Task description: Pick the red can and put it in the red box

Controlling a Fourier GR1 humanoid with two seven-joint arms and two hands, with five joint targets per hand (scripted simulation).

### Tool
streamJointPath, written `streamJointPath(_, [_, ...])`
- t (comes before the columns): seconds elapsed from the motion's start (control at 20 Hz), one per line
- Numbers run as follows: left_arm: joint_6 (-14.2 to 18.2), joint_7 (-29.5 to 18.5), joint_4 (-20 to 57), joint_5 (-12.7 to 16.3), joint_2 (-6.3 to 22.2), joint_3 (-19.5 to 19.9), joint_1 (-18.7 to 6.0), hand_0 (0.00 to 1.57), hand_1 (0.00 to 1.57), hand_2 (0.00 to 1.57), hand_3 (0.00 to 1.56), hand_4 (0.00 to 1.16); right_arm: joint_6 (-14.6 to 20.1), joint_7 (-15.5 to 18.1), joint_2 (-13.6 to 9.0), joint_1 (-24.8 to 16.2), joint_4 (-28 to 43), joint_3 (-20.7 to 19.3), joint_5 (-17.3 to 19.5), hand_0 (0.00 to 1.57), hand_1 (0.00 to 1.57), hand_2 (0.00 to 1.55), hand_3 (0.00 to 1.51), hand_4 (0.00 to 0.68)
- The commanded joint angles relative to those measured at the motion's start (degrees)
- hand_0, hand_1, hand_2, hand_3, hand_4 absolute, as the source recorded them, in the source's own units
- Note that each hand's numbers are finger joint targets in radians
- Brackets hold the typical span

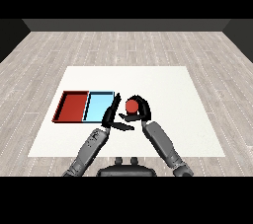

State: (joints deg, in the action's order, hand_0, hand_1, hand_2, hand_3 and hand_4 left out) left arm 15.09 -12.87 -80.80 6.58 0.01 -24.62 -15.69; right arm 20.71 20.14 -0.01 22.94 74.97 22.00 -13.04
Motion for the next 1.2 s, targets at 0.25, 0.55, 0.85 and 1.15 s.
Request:
streamJointPath(0.25, [-0.4, 0.8, 1.2, -1.7, 0.3, -1.0, 1.5, 0.0, 0.0, 0.0, 0.0, 0.0, 2.4, -2.6, 0.0, 5.0, 0.8, 2.6, -1.7, 1.43, 1.43, 1.44, 1.4, 0.615])
streamJointPath(0.55, [2.6, 3.1, 7.6, 3.6, 0.0, -0.2, -9.7, 0.0, 0.0, 0.0, 0.0, 0.0, 7.1, -1.8, 0.0, 6.8, 0.8, 8.9, -4.1, 1.45, 1.45, 1.43, 1.38, 0.614])
streamJointPath(0.85, [4.1, 5.7, 5.7, 0.5, 0.0, -3.0, -9.5, 0.0, 0.0, 0.0, 0.0, 0.0, 5.2, 0.7, 0.0, 1.5, 3.4, 9.6, -5.2, 1.46, 1.46, 1.44, 1.39, 0.588])
streamJointPath(1.15, [13.0, 7.5, 4.2, -1.9, 0.1, -6.3, -9.0, 0.0, 0.0, 0.0, 0.0, 0.43, 8.4, -0.2, 0.0, 5.3, 2.9, 11.4, -6.8, 1.49, 1.49, 1.46, 1.41, 0.504])
